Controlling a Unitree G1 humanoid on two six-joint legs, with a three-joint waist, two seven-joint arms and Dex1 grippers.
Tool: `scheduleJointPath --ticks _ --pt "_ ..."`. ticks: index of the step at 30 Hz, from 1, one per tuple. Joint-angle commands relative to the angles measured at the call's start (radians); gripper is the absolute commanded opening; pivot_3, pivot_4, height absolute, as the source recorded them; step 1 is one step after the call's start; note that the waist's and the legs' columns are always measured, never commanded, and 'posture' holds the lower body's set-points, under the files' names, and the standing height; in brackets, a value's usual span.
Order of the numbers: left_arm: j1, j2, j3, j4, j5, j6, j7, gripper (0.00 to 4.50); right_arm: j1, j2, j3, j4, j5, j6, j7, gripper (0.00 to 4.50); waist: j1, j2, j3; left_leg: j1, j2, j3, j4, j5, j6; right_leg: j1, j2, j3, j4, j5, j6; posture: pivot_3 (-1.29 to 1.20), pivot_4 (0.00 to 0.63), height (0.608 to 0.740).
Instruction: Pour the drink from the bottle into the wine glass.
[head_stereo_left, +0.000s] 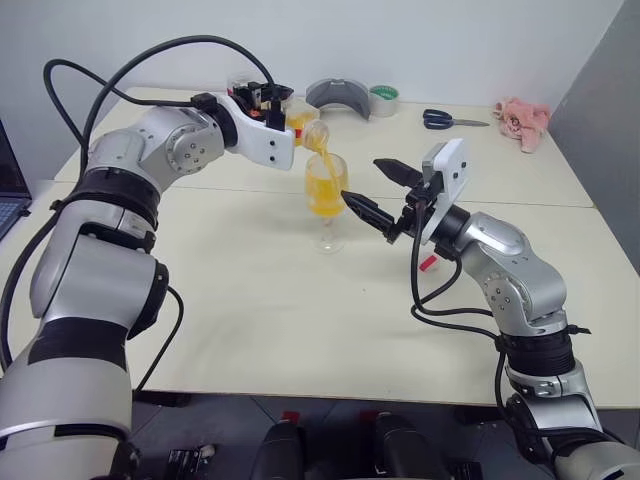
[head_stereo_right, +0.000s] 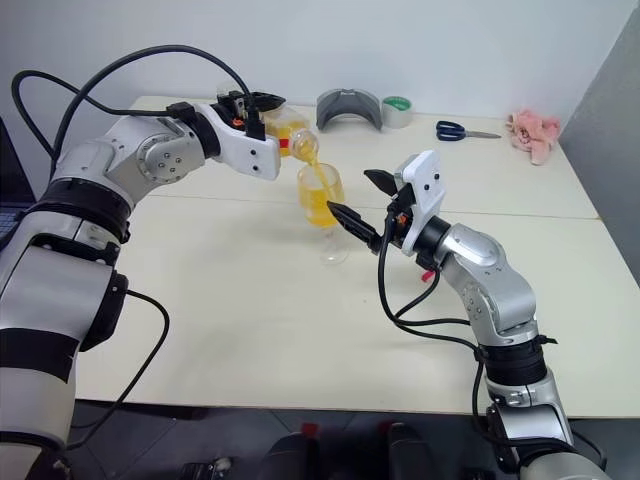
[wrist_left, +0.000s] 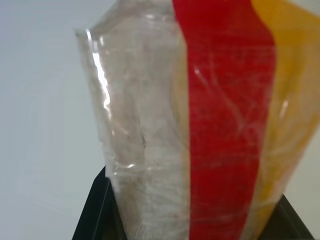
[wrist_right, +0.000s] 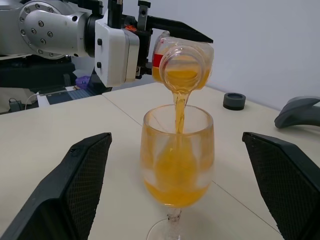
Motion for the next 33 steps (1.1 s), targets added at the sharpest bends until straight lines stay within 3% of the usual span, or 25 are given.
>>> scheduleJointPath --ticks 1,10,24,28,33 --pt "-0.042 0.017 0.012 -0.011 -0.013 -0.008 0.015 1.66 -0.002 -0.007 -0.013 -0.039 -0.001 -0.017 0.004 4.5 0.0 0.0 0.0 0.0 0.0 0.0 0.0 0.0 0.0 0.0 0.0 0.0 0.0 0.0 0.0 0.0 0.15 0.74" --pt "-0.03 0.0 0.041 -0.012 -0.063 -0.006 -0.016 1.66 0.001 -0.007 -0.013 -0.046 0.002 -0.012 0.003 4.5 0.0 0.0 0.0 0.0 0.0 0.0 0.0 0.0 0.0 0.0 0.0 0.0 0.0 0.0 0.0 0.0 0.15 0.74" --pt "0.01 -0.065 0.19 -0.063 -0.313 0.084 -0.202 1.66 0.004 -0.01 -0.015 -0.051 0.008 0.0 0.004 4.5 -0.002 0.0 0.0 0.0 -0.007 -0.001 0.001 0.0 0.0 0.0 -0.004 0.0 0.002 0.0 0.0 0.0 0.15 0.74" --pt "0.047 -0.102 0.294 -0.131 -0.467 0.179 -0.299 1.66 0.005 -0.014 -0.017 -0.059 0.014 0.004 0.009 4.5 -0.002 0.0 0.0 0.0 -0.008 -0.002 0.002 0.0 0.001 0.0 -0.005 -0.001 0.003 0.0 0.0 0.0 0.15 0.74" --pt "0.159 -0.133 0.472 -0.314 -0.667 0.465 -0.303 1.66 0.014 -0.029 -0.01 -0.082 0.016 -0.006 0.032 4.5 -0.007 0.0 0.0 0.0 -0.008 -0.003 0.003 0.0 0.001 0.0 -0.006 -0.001 0.005 0.0 0.0 0.0 0.15 0.74"
